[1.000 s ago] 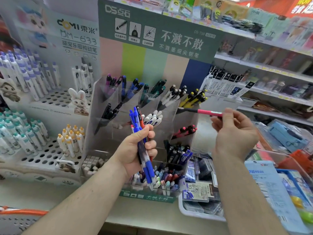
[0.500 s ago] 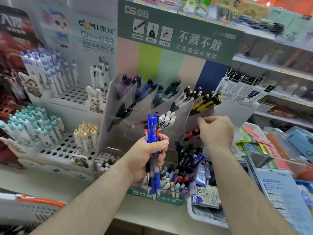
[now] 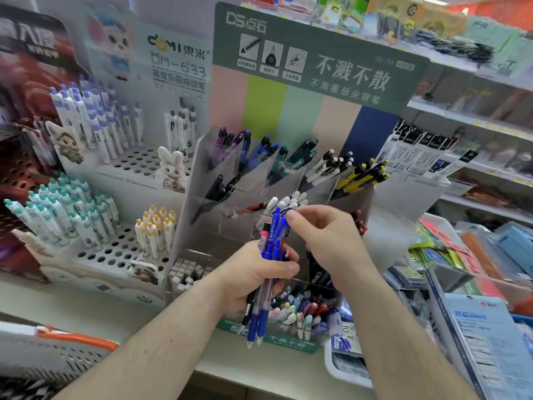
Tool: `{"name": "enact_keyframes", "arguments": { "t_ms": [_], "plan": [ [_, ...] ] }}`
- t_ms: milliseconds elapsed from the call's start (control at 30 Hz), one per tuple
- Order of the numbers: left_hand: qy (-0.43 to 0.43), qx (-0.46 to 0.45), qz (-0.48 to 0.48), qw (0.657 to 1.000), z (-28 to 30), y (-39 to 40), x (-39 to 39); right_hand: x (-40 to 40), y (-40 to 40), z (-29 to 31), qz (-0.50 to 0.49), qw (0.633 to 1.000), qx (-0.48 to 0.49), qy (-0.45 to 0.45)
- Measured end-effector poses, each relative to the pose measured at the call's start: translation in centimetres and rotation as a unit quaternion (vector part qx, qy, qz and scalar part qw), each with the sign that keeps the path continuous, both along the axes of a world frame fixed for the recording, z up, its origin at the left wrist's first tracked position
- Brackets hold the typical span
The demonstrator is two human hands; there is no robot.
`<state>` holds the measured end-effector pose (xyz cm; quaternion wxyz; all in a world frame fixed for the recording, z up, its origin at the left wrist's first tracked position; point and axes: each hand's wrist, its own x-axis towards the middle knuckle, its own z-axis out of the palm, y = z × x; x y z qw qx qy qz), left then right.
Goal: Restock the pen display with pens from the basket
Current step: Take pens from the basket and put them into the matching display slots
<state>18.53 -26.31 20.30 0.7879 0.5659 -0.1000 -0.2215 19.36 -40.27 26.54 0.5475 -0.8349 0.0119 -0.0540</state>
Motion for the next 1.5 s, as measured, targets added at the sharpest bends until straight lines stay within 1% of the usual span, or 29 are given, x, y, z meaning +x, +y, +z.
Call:
{"name": "enact_keyframes", "arguments": {
  "t_ms": [167,300,367,467,533,567,633,700,867,933,1000,1033,1100,1167,1200,1233,1333,1433,1500],
  "plan": [
    [0.003,0.018,-0.021,1.0,0.0,0.9,-0.3,0.3,1.0,-0.7,0.004,1.0,0.027,0.013],
    [-0.006,0.049,-0.032,0.998,0.1,2.0,-0.6,0.4,1.1,-0.6,0.018,0.986,0.152,0.061],
    [-0.003,0.064,-0.029,0.998,0.0,2.6,-0.7,0.6,1.1,-0.3,-0.002,0.983,0.176,0.055],
    [0.024,0.053,-0.003,0.998,-0.6,3.5,-0.9,0.9,0.9,0.4,-0.048,0.979,0.196,0.009],
    [0.05,0.02,0.039,0.998,-1.1,4.0,-1.0,1.0,0.7,0.9,-0.092,0.972,0.213,-0.028],
    [0.065,-0.011,0.067,0.996,-1.3,4.2,-0.9,1.0,0.6,1.0,-0.112,0.967,0.225,-0.04],
    [0.103,-0.099,0.124,0.982,-1.4,4.3,-0.7,0.8,0.7,0.9,-0.141,0.959,0.241,-0.049],
    [0.132,-0.181,0.151,0.963,-1.2,4.5,-0.6,0.6,1.3,0.4,-0.154,0.956,0.245,-0.049],
    [0.113,-0.267,0.137,0.947,-0.6,5.0,-0.3,0.5,2.8,-0.8,-0.164,0.95,0.261,-0.044],
    [0.11,-0.336,0.114,0.928,-0.7,5.6,0.0,0.7,3.2,-1.0,-0.157,0.953,0.256,-0.044],
    [0.104,-0.407,0.069,0.905,-0.8,6.1,0.2,0.7,3.6,-1.0,-0.143,0.958,0.244,-0.034],
    [0.1,-0.429,0.051,0.897,-0.8,6.3,0.2,0.7,3.7,-0.9,-0.135,0.959,0.249,-0.027],
    [0.091,-0.441,0.039,0.892,-0.9,6.7,0.2,1.0,3.9,-0.3,-0.131,0.954,0.27,-0.022],
    [0.089,-0.435,0.048,0.895,-0.8,7.3,0.3,1.6,3.7,0.6,-0.154,0.944,0.287,-0.059],
    [0.09,-0.427,0.059,0.898,-0.8,7.6,0.2,2.0,3.5,1.1,-0.172,0.939,0.281,-0.098],
    [0.092,-0.418,0.075,0.901,-0.8,7.9,0.2,2.4,3.2,1.4,-0.192,0.936,0.255,-0.147],
    [0.099,-0.391,0.118,0.908,-0.8,8.7,0.1,3.3,3.0,1.7,-0.229,0.927,0.1,-0.279],
    [0.103,-0.377,0.136,0.91,-0.8,9.1,-0.1,4.2,3.9,0.7,-0.194,0.919,-0.041,-0.341],
    [0.105,-0.37,0.144,0.912,-0.9,9.3,-0.2,5.1,4.8,-0.4,-0.154,0.912,-0.146,-0.352]
  ]
}}
